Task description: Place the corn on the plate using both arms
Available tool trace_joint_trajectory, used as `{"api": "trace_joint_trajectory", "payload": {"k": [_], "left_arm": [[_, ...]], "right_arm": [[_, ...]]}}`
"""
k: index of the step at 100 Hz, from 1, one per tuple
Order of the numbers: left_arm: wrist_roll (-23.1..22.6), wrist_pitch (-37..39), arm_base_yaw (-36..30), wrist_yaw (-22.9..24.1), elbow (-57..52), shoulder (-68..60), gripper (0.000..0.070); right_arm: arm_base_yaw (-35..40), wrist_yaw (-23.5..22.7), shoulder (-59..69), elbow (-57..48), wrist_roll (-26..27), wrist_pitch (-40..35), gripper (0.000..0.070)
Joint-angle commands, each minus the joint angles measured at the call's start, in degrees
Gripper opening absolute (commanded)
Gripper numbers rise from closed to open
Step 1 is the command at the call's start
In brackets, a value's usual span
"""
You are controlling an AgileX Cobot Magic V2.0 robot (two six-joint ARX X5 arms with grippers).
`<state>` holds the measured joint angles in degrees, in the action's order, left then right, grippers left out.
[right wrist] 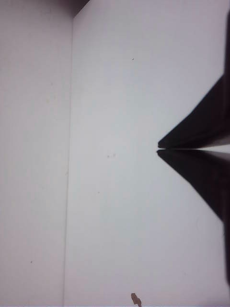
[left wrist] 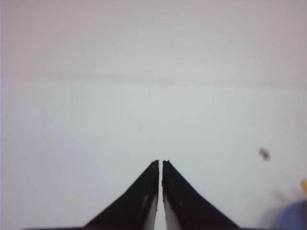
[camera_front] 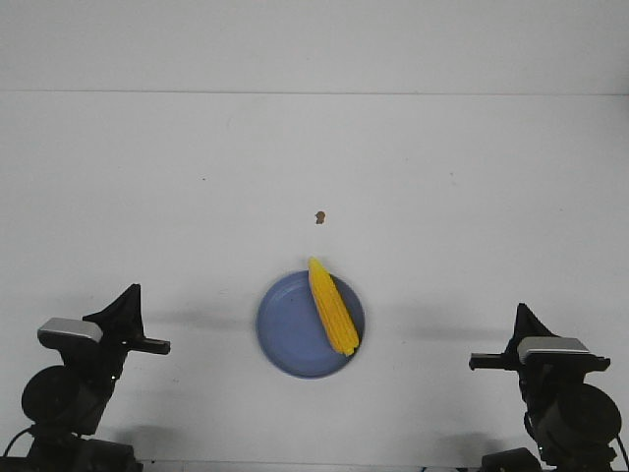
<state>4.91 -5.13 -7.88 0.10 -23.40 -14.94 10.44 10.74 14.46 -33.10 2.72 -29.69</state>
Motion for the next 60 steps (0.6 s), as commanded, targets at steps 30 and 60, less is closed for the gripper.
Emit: {"api": "trace_joint_trajectory", "payload": {"k": [30, 60], "left_arm": [[-2.75, 8.68, 1.38, 0.22, 16.37, 14.71, 0.0014], [-3.89, 14.1, 2.75, 0.17, 21.75, 14.78, 0.0014]], "right_arm": [[0.04, 0.22, 0.22, -0.42, -0.63, 0.76, 0.0006], [0.04, 0.22, 0.2, -0.42, -0.63, 0.92, 0.0006]]}}
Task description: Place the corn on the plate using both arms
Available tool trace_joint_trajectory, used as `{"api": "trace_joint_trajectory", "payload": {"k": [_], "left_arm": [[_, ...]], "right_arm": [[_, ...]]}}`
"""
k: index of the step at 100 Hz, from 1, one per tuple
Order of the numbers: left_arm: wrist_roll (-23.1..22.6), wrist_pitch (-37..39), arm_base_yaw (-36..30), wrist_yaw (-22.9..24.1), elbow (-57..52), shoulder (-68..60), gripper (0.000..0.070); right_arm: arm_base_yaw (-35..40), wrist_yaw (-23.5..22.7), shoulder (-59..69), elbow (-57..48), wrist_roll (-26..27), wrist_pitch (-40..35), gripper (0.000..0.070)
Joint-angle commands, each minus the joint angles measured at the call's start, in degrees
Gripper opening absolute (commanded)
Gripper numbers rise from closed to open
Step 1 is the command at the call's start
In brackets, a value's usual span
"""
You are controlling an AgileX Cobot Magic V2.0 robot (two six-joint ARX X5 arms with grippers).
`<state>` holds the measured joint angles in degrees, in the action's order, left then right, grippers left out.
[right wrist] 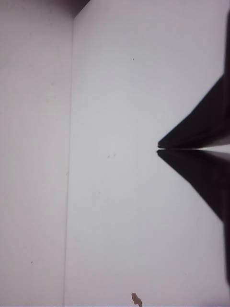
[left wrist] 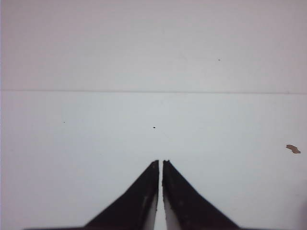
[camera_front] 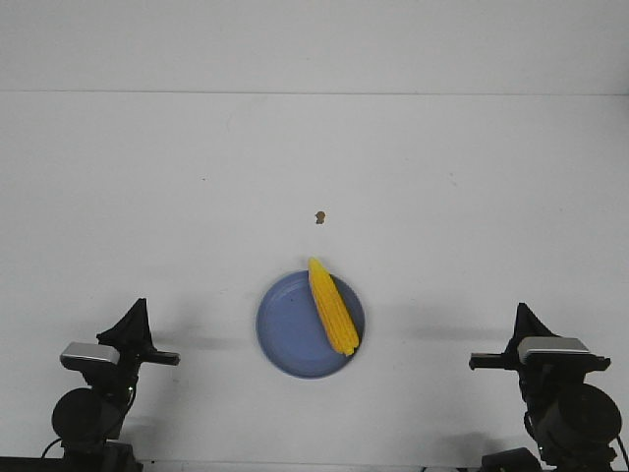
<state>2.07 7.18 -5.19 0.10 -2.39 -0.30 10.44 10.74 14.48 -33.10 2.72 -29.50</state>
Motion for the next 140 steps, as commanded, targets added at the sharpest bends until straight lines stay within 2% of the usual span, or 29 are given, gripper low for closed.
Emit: {"api": "trace_joint_trajectory", "payload": {"k": [1, 106, 116, 125, 140], "left_arm": [[-1.05, 2.03, 0.07, 0.17, 0.92, 0.13, 0.0014], [-1.01, 2.75, 0.68, 0.15, 1.6, 0.11, 0.0014], [-1.01, 2.75, 0.68, 0.15, 1.6, 0.11, 0.0014], [-1.01, 2.75, 0.68, 0.15, 1.6, 0.11, 0.0014], [-1.01, 2.75, 0.68, 0.15, 1.6, 0.11, 0.0014]], "right_arm": [[0.04, 0.22, 0.17, -0.42, -0.63, 0.72, 0.0006], [0.04, 0.28, 0.17, -0.42, -0.63, 0.74, 0.0006], [-0.5, 0.09, 0.02, -0.17, -2.67, 1.03, 0.0006], [-2.12, -1.07, -1.68, 1.99, -2.58, 3.61, 0.0006], [-6.45, -6.12, -6.25, 9.29, -2.58, 12.15, 0.0006]]}}
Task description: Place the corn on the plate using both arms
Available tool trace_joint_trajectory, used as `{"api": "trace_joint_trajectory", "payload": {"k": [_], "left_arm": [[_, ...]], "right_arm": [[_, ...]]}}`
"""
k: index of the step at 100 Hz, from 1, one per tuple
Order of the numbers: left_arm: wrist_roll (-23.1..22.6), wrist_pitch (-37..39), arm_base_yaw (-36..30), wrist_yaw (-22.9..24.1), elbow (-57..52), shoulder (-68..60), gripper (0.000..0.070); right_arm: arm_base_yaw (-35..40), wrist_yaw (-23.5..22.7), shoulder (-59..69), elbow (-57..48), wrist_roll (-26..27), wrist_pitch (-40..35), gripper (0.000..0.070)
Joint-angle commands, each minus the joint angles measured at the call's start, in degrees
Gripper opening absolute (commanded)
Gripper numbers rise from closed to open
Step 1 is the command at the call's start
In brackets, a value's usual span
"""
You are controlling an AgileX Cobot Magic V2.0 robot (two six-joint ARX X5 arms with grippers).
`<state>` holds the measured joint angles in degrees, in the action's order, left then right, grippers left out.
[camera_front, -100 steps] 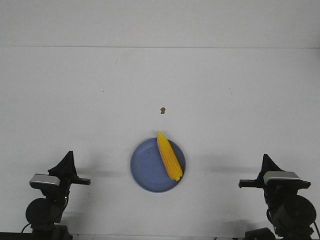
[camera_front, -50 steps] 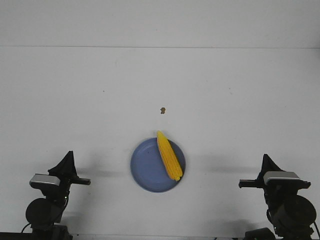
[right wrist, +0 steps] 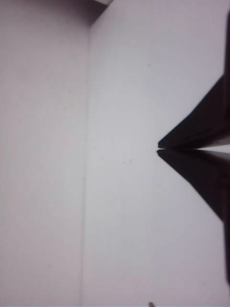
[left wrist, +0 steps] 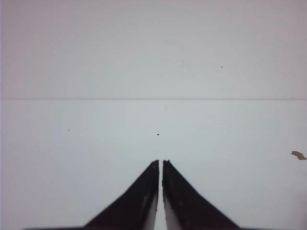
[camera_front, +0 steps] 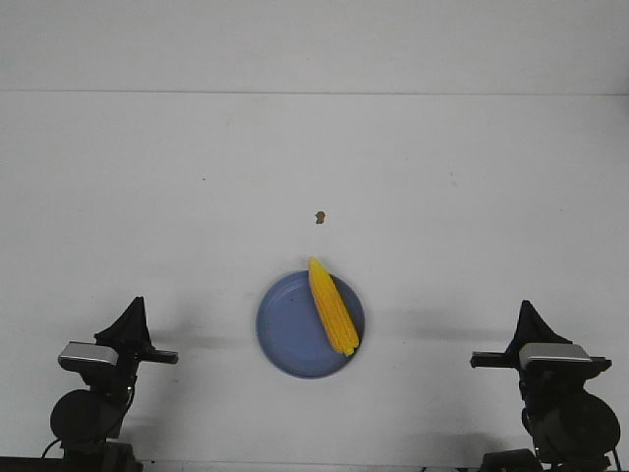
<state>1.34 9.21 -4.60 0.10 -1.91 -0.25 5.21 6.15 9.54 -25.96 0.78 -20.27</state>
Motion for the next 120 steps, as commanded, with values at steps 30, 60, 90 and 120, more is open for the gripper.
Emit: {"api": "trace_joint_trajectory", "payload": {"k": [30, 60, 90, 120], "left_arm": [[-0.28, 0.72, 0.09, 0.15, 1.11, 0.07, 0.0014], [-0.28, 0.72, 0.09, 0.15, 1.11, 0.07, 0.0014], [-0.28, 0.72, 0.09, 0.15, 1.11, 0.07, 0.0014], [-0.28, 0.72, 0.09, 0.15, 1.11, 0.07, 0.0014]], "right_arm": [[-7.54, -6.82, -9.09, 14.6, 1.18, 13.09, 0.0006], [-8.61, -6.84, -9.46, 22.56, 1.88, 22.27, 0.0006], [-8.63, -6.82, -9.46, 25.24, 1.75, 26.36, 0.0006], [-8.61, -6.78, -9.46, 25.24, 2.45, 26.67, 0.0006]]}}
